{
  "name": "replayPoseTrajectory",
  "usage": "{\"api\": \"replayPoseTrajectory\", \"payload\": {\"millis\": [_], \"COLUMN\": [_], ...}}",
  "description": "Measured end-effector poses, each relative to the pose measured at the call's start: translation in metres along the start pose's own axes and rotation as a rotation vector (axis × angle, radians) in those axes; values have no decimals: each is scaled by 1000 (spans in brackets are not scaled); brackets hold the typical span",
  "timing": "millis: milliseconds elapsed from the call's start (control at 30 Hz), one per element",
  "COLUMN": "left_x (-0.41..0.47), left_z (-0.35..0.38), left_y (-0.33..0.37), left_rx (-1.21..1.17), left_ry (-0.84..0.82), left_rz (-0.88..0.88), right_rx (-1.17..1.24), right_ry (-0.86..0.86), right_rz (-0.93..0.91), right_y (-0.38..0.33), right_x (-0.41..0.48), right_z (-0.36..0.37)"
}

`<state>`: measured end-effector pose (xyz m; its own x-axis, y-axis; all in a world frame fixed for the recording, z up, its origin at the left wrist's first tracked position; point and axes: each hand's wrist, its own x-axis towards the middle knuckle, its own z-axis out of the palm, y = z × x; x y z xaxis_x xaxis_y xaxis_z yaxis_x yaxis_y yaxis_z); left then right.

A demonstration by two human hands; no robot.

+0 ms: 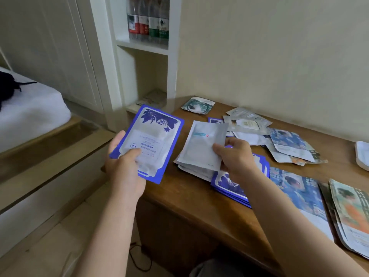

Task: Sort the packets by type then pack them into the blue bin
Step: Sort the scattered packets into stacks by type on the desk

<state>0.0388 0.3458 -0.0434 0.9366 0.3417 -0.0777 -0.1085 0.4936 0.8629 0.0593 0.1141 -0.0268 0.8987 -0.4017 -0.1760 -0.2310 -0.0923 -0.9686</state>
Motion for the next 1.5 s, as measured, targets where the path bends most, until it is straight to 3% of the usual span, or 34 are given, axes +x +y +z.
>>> {"api": "replayPoseTrajectory", "payload": {"millis": [167, 400, 633, 733, 900, 1000, 1167, 1300, 1367, 1500], "left_x": [11, 12, 2, -6, -23, -38, -61, -77, -84, -95], "left_z": [-9, -4, 5, 11, 36, 58, 88, 109, 121, 142], "left_y": [-5, -10, -10, -9, -7, -7, -8, -11, -12, -16], "left_rx": [20, 36, 3, 31, 16, 33, 140, 247, 272, 189], "left_ry": [1, -39, -108, -198, -432, -588, -857, -1025, -1033, -879], "left_rz": [-22, -33, -57, -54, -109, -145, -188, -226, -257, -367], "right_rx": [-155, -620, -740, -604, -155, -104, 152, 109, 127, 312], "right_ry": [55, 76, 100, 131, 43, 23, -121, -187, -124, 58], "right_rz": [25, -105, -174, -239, -283, -342, -237, -244, -265, -266], "right_y": [11, 4, 0, -9, -31, -40, -49, -43, -38, -29], "right_x": [9, 1, -12, -23, -44, -51, -69, -85, -89, -95], "right_z": [14, 8, 0, -13, -47, -74, -129, -170, -184, -204]}}
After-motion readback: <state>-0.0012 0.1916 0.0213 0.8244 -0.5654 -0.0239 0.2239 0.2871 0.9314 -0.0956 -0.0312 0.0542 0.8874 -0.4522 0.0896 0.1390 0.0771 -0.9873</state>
